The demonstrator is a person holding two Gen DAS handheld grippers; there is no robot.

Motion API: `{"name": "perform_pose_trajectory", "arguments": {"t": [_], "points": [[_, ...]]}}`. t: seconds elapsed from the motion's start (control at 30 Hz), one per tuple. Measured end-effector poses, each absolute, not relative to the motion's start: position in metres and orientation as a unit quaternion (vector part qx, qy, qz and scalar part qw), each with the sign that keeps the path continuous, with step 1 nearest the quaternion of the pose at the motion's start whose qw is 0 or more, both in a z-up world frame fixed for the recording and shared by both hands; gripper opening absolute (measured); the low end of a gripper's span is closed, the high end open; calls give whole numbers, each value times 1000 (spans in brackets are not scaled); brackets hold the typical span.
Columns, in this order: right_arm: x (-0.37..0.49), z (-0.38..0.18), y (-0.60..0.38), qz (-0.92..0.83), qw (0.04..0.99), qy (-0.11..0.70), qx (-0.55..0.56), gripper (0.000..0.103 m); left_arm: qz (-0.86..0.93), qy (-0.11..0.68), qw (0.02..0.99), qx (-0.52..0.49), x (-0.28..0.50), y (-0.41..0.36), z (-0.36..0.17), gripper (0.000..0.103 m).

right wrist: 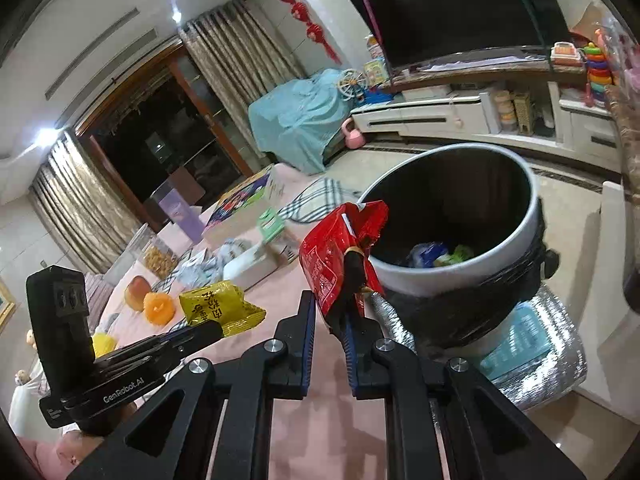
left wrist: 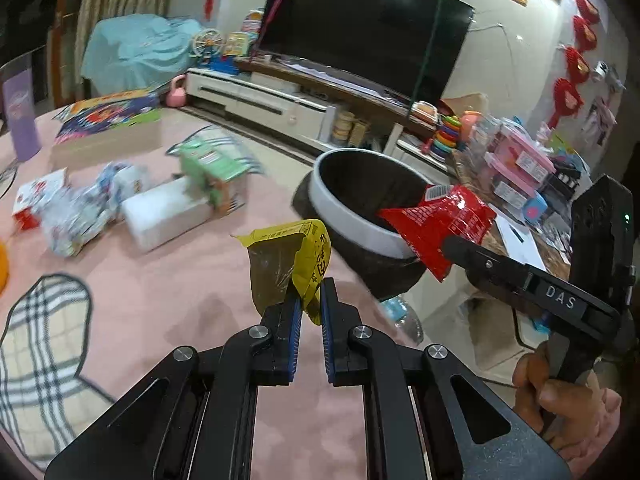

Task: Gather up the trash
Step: 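Carry the yellow packet and red bag in both grippers over the bin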

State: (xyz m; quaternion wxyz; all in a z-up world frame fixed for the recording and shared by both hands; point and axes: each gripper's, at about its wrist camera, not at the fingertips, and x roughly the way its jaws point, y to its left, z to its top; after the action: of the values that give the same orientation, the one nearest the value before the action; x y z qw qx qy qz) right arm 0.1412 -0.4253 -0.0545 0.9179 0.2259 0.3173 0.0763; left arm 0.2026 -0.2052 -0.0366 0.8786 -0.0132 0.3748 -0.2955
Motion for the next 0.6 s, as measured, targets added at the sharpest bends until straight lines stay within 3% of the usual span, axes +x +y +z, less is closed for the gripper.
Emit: {"name": "perform_pose_trajectory", "arguments": {"t": [0.6], "points": [[177,-46,-489,32,922,312,226,13,-336,368,867,23,246,-281,-16,8]]}}
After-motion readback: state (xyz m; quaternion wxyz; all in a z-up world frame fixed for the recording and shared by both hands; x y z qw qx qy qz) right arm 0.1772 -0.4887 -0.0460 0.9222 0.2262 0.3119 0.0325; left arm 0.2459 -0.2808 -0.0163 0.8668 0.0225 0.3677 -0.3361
